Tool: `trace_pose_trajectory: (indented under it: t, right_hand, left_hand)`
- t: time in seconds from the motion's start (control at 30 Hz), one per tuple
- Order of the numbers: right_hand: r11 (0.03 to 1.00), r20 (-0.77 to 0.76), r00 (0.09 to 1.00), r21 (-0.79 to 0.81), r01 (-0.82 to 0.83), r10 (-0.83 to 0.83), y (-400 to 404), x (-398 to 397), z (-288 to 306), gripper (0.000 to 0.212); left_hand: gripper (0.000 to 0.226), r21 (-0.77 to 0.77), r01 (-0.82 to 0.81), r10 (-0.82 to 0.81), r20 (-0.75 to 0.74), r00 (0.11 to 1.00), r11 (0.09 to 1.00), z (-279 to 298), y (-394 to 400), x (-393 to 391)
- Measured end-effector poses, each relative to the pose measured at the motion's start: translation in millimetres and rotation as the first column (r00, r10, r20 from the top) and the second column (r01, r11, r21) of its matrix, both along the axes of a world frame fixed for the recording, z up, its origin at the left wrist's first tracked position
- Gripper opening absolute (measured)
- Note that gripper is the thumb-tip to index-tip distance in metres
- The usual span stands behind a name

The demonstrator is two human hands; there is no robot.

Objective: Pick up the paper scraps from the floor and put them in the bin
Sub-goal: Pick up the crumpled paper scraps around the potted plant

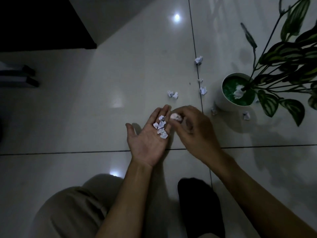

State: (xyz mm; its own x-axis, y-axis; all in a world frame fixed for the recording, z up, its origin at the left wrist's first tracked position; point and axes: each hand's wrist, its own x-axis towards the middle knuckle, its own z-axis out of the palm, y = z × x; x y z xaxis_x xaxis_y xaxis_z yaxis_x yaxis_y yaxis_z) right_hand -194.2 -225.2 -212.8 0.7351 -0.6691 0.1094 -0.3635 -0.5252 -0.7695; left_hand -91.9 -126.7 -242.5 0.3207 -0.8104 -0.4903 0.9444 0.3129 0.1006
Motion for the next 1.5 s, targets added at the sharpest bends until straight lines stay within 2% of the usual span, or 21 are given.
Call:
trace_pose_trajectory:
  t: [0.07,0.13,0.23,0.33,0.47,0.57,0.67,0.73,0.87,0.93,1.0,1.07,1.13,1.2,1.37,1.5]
  right_hand:
    - [0.991,-0.011,0.992,0.04,-0.126,0.126,11.6,2.4,5.4,0.029]
    - [0.985,0.002,0.987,0.061,-0.16,0.16,14.2,3.8,5.4,0.038]
    - [1.0,0.007,1.0,0.029,-0.009,0.009,2.4,4.4,-0.1,0.041]
    - [0.993,-0.093,0.989,-0.04,0.11,-0.113,-21.6,7.5,-12.2,0.045]
    - [0.994,-0.245,0.97,-0.102,-0.029,0.003,-45.2,19.8,-26.2,0.058]
    - [0.973,-0.314,0.948,-0.203,-0.114,0.046,-51.1,33.3,-29.7,0.049]
    - [0.955,-0.299,0.951,-0.255,-0.155,0.075,-51.1,39.8,-30.8,0.025]
    - [0.952,-0.275,0.958,-0.261,-0.158,0.083,-49.7,37.6,-31.5,0.018]
    - [0.983,-0.132,0.986,-0.139,-0.122,0.104,-34.1,21.7,-27.1,0.012]
    - [0.986,-0.111,0.985,-0.08,-0.144,0.135,-20.1,10.6,-25.4,0.011]
    - [0.982,-0.152,0.972,-0.027,-0.187,0.181,-7.0,2.9,-25.3,0.023]
    - [0.97,-0.241,0.944,-0.04,-0.241,0.225,2.4,-1.1,-27.0,0.035]
    - [0.951,-0.298,0.919,-0.086,-0.296,0.259,6.5,-1.8,-28.9,0.034]
    - [0.942,-0.296,0.918,-0.127,-0.312,0.264,6.8,-0.9,-30.6,0.024]
    - [0.974,-0.147,0.975,-0.133,-0.186,0.166,7.7,5.2,-27.1,0.021]
    - [0.988,-0.118,0.993,-0.149,-0.029,0.011,-5.3,11.0,-22.7,0.023]
  left_hand:
    - [0.098,0.004,0.039,-0.039,0.014,0.999,0.999,0.3,-1.1,0.6]
    - [0.097,0.001,0.062,-0.062,0.01,0.998,0.998,1.6,-1.5,0.2]
    - [0.092,-0.014,0.043,-0.043,-0.016,0.999,0.999,4.6,-0.6,-0.2]
    - [0.091,-0.05,0.027,-0.028,-0.017,0.999,0.998,6.1,1.5,2.2]
    - [0.08,0.024,0.036,-0.037,0.016,0.999,0.999,1.6,3.5,3.5]
    - [0.075,0.063,0.032,-0.033,0.015,0.999,0.997,0.0,3.9,6.7]
    - [0.074,0.082,0.018,-0.019,0.017,1.0,0.996,0.4,6.4,12.3]
    - [0.075,0.094,0.015,-0.016,0.017,1.0,0.995,1.0,8.9,14.9]
    - [0.075,0.094,-0.006,0.004,0.022,1.0,0.996,2.2,16.2,17.1]
    - [0.075,0.07,-0.028,0.026,0.019,0.999,0.997,4.3,18.8,17.8]
    - [0.074,0.06,-0.043,0.042,0.021,0.999,0.997,8.1,19.6,18.7]
    - [0.074,0.06,-0.045,0.044,0.027,0.999,0.997,11.3,20.6,20.1]
    - [0.074,0.066,-0.045,0.042,0.046,0.998,0.997,14.2,23.0,21.6]
    - [0.074,0.071,-0.049,0.044,0.064,0.997,0.996,16.0,26.7,24.7]
    - [0.074,0.087,-0.092,0.084,0.083,0.993,0.992,15.2,38.5,35.2]
    - [0.073,0.104,-0.154,0.144,0.099,0.985,0.983,12.6,43.0,37.7]
